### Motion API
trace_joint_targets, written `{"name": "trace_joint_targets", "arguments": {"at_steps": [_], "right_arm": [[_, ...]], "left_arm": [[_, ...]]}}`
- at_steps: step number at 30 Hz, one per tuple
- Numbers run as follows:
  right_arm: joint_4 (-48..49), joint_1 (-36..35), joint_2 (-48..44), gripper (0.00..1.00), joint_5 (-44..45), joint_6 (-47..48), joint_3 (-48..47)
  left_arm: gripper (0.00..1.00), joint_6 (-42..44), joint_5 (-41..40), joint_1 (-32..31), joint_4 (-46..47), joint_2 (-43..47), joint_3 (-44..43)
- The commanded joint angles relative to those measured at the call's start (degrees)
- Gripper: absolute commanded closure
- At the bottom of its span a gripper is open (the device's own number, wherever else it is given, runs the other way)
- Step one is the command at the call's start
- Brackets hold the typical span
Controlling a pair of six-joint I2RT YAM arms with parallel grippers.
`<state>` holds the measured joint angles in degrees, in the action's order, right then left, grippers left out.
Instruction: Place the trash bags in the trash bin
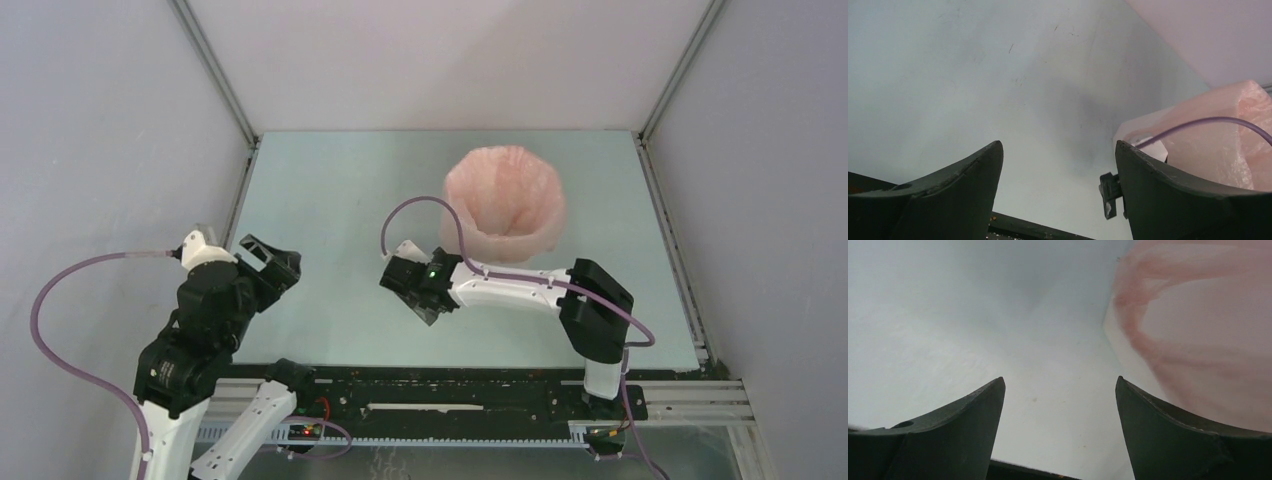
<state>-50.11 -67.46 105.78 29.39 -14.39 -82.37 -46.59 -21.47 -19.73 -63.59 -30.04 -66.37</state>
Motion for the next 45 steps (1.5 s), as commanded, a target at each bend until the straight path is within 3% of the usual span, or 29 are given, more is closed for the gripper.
{"name": "trace_joint_targets", "arguments": {"at_steps": [1,12,19,24,31,33,36,40,45], "right_arm": [[4.38,6.67,0.3,0.1,3.15,-1.05,1.29],[10.84,20.79,0.71,0.09,2.62,-0.16,3.88],[15.52,33.45,4.31,0.09,1.57,3.71,3.16],[14.85,41.2,9.58,0.09,1.61,6.97,-2.69],[12.96,46.21,15.76,0.09,2.51,11.8,-14.82],[10.55,46.86,16.31,0.09,1.56,11.08,-17.12],[3.28,44.72,14.13,0.1,-6.57,8.86,-19.62],[2.99,35.6,4.31,0.08,-16.73,8.99,-12.08],[-1.09,24.38,-7.57,0.08,-22.95,4.79,-4.27]], "left_arm": [[0.13,-0.56,-1.37,0.38,1.24,-1.23,-0.42],[0.12,3.95,3.05,0.39,7.12,-6.34,-2.21],[0.12,7.84,5.67,0.39,9.78,-11.11,-4.53],[0.11,10.79,6.66,0.39,10.86,-13.67,-6.37],[0.1,11.37,7.72,0.39,11.89,-14.45,-6.39],[0.1,11.05,8.06,0.39,12.12,-14.47,-6.57],[0.1,10.24,7.99,0.39,12.21,-14.21,-6.77],[0.1,8.92,5.1,0.35,11.53,-12.77,-7.69],[0.1,6.15,3.75,0.4,10.88,-10.09,-7.84]]}}
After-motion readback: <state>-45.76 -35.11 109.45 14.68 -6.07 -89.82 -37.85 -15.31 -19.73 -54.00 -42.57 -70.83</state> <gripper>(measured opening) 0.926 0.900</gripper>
